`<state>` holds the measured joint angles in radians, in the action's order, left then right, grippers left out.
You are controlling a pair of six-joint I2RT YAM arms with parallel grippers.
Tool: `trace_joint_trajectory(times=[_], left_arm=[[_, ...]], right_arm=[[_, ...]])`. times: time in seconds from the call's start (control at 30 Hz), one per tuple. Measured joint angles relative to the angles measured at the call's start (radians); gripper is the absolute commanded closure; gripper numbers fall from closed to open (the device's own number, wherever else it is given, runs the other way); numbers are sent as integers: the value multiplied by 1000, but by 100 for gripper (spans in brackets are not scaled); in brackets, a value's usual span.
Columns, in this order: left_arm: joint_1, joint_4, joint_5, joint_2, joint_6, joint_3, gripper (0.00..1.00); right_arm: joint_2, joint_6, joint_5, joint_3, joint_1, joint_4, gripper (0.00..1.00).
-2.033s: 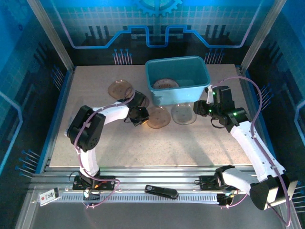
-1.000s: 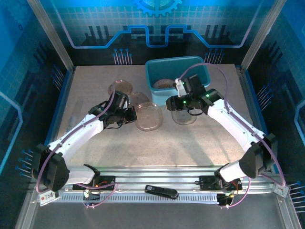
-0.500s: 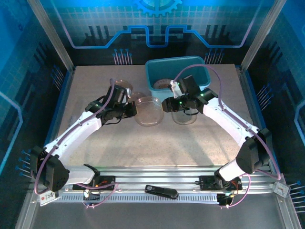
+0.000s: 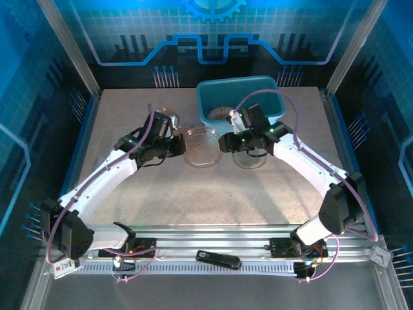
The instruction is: Place the plates into the plastic bin on the countertop
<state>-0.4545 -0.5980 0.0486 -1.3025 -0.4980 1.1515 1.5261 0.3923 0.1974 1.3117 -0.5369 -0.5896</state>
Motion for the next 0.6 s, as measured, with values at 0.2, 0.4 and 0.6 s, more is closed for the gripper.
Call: trace_joint_trajectory(times=[0.2, 0.4, 0.6], left_arm=[[-16, 4, -12, -1, 0, 8, 100], [-26, 4, -27, -18, 0, 27, 94], [-27, 3, -37, -26, -6, 33, 76]], right_arm=[[18, 14, 21, -4, 0, 18, 78], [18, 18, 21, -4, -1, 30, 90], [18, 19, 20, -4, -1, 32, 93]])
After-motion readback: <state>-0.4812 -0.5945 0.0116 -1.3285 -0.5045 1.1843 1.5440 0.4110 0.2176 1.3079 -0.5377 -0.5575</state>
